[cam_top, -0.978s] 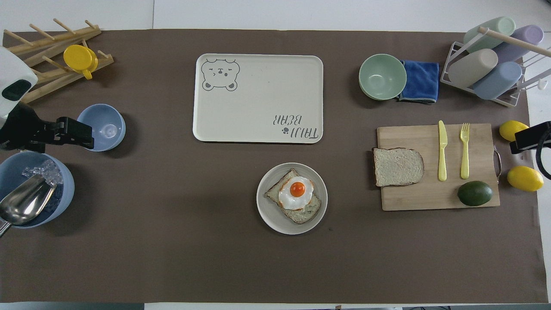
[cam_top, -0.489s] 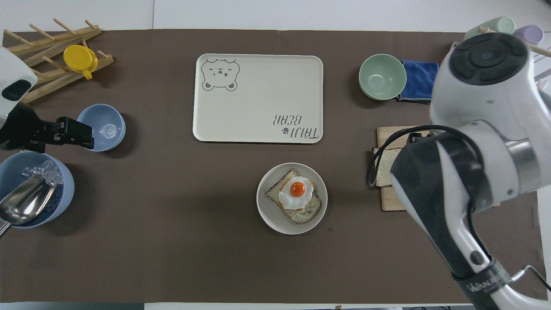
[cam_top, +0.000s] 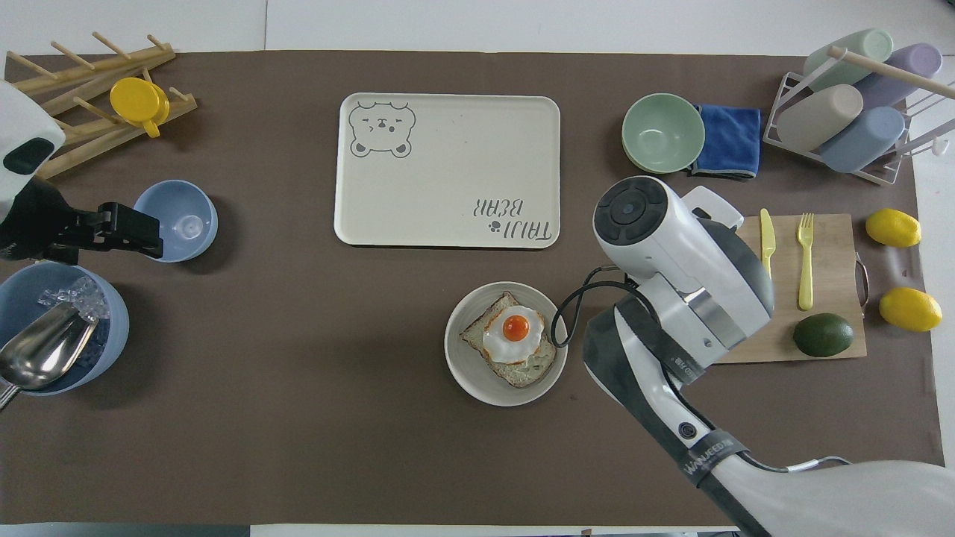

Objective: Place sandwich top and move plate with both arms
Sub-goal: 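Reach the right gripper to the bread slice on the cutting board and grasp it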

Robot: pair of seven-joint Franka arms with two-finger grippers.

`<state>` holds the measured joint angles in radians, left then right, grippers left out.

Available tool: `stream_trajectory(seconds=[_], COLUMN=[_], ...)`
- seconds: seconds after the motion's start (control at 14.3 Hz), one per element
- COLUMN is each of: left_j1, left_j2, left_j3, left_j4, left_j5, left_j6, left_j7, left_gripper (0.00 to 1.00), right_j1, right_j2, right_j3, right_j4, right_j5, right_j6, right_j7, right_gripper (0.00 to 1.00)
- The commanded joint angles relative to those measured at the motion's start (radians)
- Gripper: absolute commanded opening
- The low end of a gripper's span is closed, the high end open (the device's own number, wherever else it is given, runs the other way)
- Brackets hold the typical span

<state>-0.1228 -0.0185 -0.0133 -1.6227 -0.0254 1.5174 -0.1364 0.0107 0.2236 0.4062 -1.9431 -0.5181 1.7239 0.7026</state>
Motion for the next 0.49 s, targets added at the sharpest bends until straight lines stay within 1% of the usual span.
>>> stream_trajectory(seconds=[0.0, 0.21, 0.42], left_j1=[0.012, 0.011, 0.012], left_j2=[-0.026, -0.026, -0.026], left_j3=[-0.008, -0.008, -0.008], left_j4=[-0.026, -0.026, -0.026], left_j5=[0.009, 0.010, 0.009], left_j6=[-0.006, -0.006, -0.006], left_j7=[0.012, 0.012, 0.012], left_gripper=[1.00, 1.00, 1.00], right_j1=[0.008, 0.012, 0.020], right_j2=[0.065, 0.115, 0.126], right_j3=[0.023, 0.025, 0.023], right_j4=[0.001, 0.000, -0.042], right_j5=[-0.043, -0.048, -0.135], right_j6=[0.037, 0.115, 0.140], right_j7=[0.081, 0.133, 0.135], right_gripper=[1.00, 1.00, 1.00])
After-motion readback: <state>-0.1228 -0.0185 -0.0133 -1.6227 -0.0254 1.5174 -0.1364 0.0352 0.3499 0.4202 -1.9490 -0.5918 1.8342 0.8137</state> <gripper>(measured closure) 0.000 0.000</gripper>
